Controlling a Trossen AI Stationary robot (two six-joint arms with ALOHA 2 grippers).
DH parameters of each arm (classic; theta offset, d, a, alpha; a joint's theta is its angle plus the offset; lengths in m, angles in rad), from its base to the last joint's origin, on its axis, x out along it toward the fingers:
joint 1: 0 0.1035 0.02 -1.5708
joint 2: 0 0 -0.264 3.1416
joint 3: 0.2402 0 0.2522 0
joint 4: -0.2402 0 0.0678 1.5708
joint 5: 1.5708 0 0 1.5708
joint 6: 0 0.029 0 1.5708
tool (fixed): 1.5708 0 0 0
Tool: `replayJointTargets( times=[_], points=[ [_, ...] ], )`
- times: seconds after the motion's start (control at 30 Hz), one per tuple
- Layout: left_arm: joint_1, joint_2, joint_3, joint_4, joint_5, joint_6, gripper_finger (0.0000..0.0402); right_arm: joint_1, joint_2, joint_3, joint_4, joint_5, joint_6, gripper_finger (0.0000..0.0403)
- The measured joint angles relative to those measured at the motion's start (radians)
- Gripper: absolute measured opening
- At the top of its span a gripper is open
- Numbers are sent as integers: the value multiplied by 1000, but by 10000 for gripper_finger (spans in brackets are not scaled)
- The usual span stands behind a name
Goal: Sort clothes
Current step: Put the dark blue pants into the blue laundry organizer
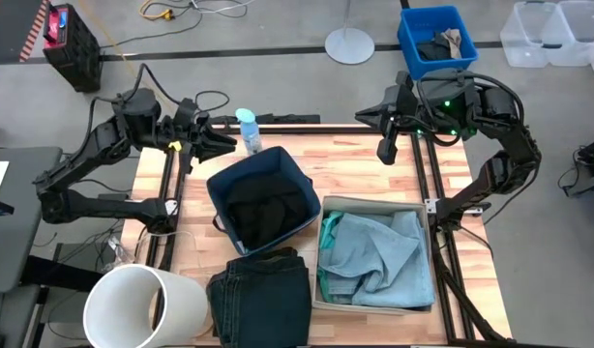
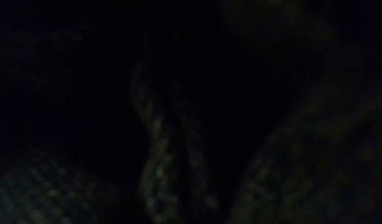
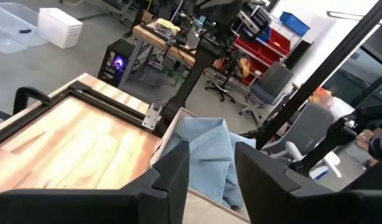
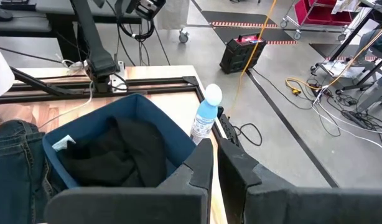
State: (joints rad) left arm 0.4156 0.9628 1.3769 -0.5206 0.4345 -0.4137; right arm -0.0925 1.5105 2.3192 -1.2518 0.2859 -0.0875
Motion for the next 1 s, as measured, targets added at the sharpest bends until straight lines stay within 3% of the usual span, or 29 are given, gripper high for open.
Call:
replayJointTargets(
  times=[0.13, 0.33, 0.7, 0.87, 1.0],
  points=[
    [-77, 26, 0, 7, -6, -2, 136, 0, 0, 0, 0, 0, -3, 40],
    [-241, 64, 0, 12, -102, 1, 137, -12, 0, 0, 0, 0, -8, 40],
    [-555, 172, 15, 10, -99, 98, 137, -42, 0, 0, -1, 0, 74, 40],
    [-638, 297, 100, 0, -101, 157, 137, -9, 0, 0, -9, 0, 80, 40],
    [-682, 443, 227, -123, -141, 175, 137, 19, 0, 0, -10, 0, 42, 40]
  ],
)
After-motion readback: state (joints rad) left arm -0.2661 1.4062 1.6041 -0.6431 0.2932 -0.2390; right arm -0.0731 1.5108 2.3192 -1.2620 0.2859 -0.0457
